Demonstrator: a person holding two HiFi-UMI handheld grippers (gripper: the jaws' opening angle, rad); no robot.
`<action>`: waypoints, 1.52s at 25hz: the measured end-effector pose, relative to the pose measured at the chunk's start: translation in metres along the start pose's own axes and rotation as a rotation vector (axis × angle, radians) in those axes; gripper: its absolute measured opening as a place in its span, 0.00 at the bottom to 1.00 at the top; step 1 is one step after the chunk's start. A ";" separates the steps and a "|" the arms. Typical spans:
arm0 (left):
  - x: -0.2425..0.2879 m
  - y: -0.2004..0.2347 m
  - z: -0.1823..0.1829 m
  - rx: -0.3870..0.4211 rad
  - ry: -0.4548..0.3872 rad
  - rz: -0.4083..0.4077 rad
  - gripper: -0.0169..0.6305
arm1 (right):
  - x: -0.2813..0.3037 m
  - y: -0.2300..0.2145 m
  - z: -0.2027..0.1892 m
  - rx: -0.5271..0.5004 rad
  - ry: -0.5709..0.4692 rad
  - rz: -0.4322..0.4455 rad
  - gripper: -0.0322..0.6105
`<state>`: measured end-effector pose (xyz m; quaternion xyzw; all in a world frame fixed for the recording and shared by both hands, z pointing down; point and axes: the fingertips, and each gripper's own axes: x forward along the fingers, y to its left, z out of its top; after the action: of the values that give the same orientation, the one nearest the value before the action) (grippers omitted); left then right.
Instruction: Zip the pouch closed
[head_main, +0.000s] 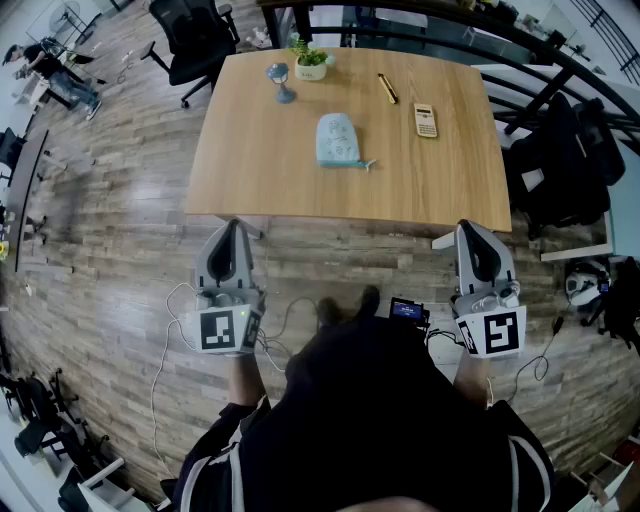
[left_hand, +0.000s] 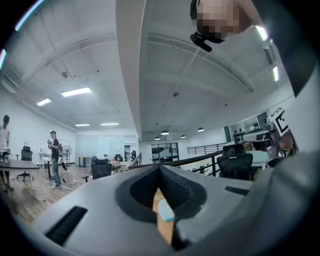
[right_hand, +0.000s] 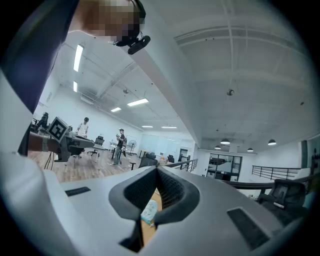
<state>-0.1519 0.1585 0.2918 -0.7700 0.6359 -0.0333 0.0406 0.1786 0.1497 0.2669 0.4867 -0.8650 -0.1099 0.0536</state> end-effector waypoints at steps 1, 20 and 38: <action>0.000 0.000 -0.004 -0.002 0.018 0.004 0.03 | 0.000 -0.001 -0.001 0.001 0.003 0.002 0.07; 0.032 -0.050 0.005 0.028 0.027 -0.063 0.03 | -0.015 -0.024 -0.021 0.084 -0.010 0.018 0.07; 0.103 -0.116 0.001 0.129 0.112 -0.131 0.03 | -0.006 -0.089 -0.090 0.237 0.066 0.012 0.07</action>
<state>-0.0192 0.0789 0.3029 -0.8025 0.5822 -0.1195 0.0521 0.2741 0.0979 0.3330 0.4879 -0.8725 0.0096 0.0248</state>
